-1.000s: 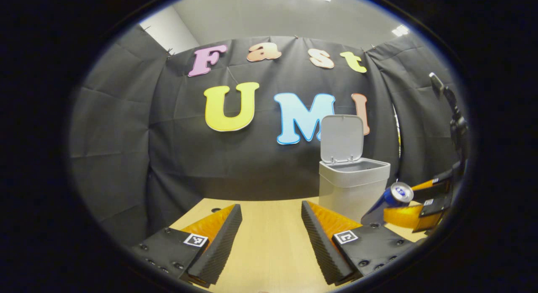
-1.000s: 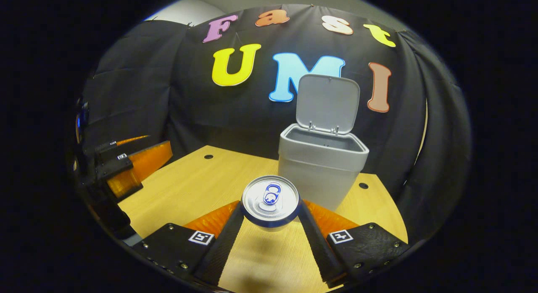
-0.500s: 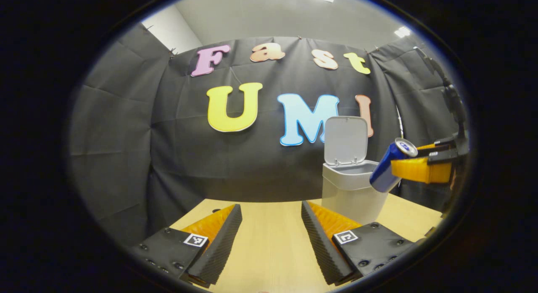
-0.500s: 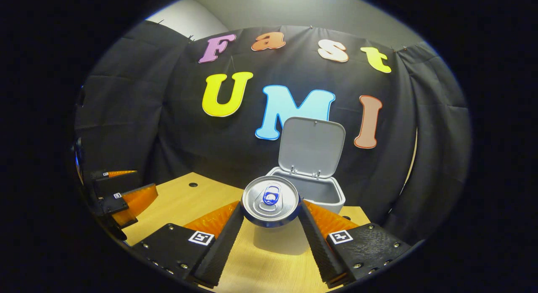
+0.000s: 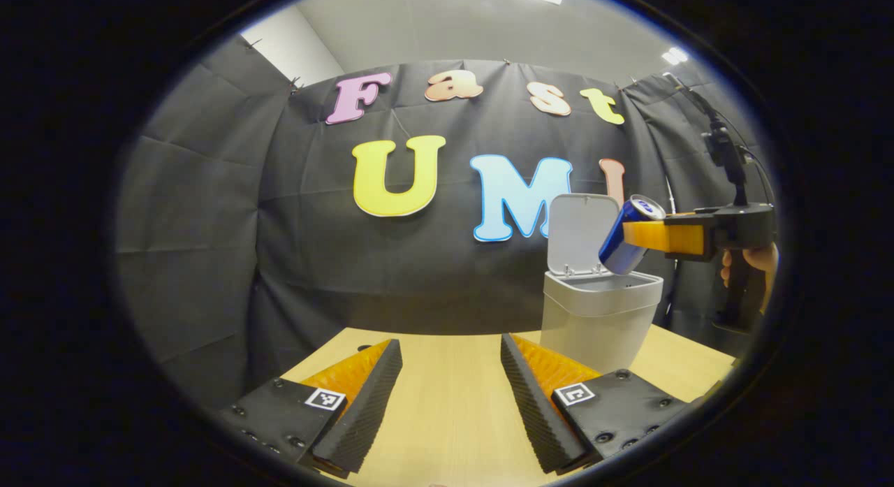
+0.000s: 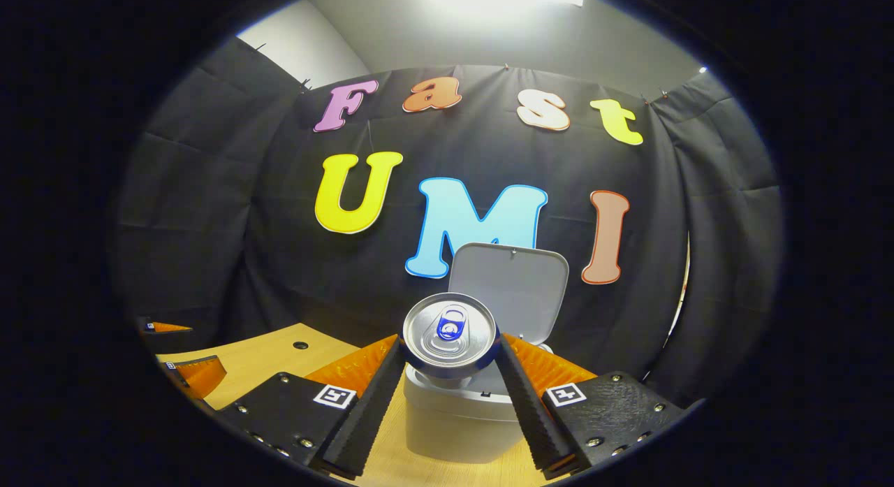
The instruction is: Press the lid of the desktop garbage bin to open it, pick up the crumpled paper on the desktop and throw it into the bin, then pick up the pop can on the desktop and drop it into the bin, and finally close the garbage bin lid.
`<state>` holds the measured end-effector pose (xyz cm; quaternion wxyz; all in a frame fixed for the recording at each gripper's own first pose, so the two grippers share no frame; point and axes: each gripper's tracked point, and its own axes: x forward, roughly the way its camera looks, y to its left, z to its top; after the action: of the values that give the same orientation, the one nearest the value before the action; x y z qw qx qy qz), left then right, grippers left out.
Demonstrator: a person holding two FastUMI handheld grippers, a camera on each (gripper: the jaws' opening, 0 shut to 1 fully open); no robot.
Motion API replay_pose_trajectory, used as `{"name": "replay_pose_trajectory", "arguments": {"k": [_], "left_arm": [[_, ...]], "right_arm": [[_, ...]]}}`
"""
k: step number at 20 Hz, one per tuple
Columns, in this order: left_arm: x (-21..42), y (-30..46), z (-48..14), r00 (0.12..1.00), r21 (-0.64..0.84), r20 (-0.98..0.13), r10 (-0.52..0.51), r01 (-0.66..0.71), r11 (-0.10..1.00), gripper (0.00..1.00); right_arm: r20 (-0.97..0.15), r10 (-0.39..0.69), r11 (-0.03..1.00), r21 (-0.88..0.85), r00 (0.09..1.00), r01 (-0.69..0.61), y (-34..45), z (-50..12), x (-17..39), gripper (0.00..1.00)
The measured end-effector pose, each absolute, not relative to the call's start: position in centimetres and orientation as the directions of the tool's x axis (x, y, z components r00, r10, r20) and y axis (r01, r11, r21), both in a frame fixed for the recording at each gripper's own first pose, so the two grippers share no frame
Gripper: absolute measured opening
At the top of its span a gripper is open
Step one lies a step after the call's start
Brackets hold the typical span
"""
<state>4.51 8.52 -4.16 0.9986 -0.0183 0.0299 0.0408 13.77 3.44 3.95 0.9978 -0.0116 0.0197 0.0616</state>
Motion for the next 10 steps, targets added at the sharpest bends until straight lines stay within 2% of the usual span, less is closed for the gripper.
{"name": "replay_pose_trajectory", "arguments": {"k": [6, 10], "left_arm": [[3.9, 8.7, -4.0, 0.994, -0.037, -0.058, 0.088, -0.091, 0.995, 0.96], [3.5, 8.6, -4.1, 0.994, -0.039, -0.062, 0.087, -0.090, 0.995, 0.93]], "right_arm": [[-0.114, 0.136, 0.991, -0.007, 0.984, -0.137, 4.5, 1.8, 16.1, 0.84], [-0.139, 0.122, 0.991, -0.037, 0.983, -0.128, 4.5, 0.8, 17.3, 0.84]]}}
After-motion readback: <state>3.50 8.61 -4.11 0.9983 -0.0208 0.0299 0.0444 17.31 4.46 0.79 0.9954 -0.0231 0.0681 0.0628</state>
